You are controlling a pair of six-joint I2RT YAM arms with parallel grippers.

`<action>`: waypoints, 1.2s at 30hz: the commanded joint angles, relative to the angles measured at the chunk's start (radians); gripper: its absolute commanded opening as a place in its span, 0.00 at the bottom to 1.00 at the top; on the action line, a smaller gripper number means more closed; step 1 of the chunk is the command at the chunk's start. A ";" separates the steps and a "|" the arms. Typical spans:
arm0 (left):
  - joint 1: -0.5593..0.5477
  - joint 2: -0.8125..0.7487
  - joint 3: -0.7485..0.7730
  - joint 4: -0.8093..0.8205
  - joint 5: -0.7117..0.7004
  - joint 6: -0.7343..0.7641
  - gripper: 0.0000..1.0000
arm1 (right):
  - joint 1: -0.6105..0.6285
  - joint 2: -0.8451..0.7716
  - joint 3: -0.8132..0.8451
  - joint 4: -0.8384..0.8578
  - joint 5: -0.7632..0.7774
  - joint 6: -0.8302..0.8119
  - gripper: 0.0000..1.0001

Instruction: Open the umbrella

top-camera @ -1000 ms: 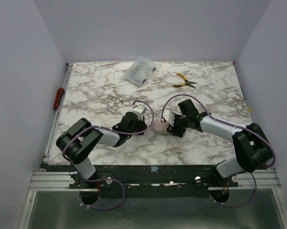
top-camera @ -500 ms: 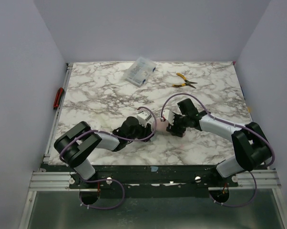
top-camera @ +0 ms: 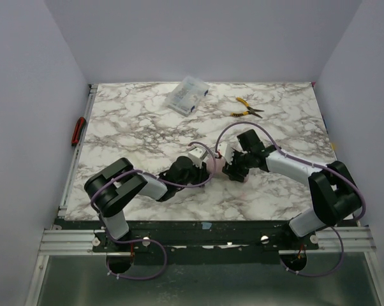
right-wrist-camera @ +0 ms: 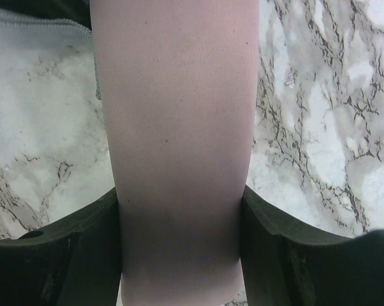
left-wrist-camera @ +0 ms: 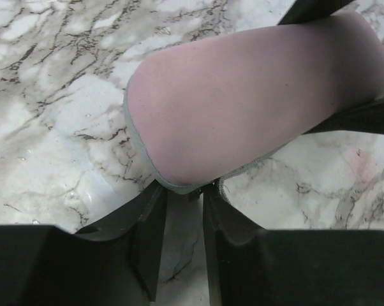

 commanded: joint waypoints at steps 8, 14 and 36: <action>-0.021 0.080 0.082 -0.099 -0.127 -0.056 0.00 | 0.007 0.076 -0.093 -0.273 -0.016 0.050 0.01; 0.013 0.030 0.052 -0.104 -0.125 -0.069 0.00 | 0.005 0.092 -0.086 -0.270 0.009 0.110 0.01; 0.151 0.004 0.039 -0.088 -0.093 0.025 0.00 | -0.007 0.038 -0.114 -0.302 0.061 -0.104 0.01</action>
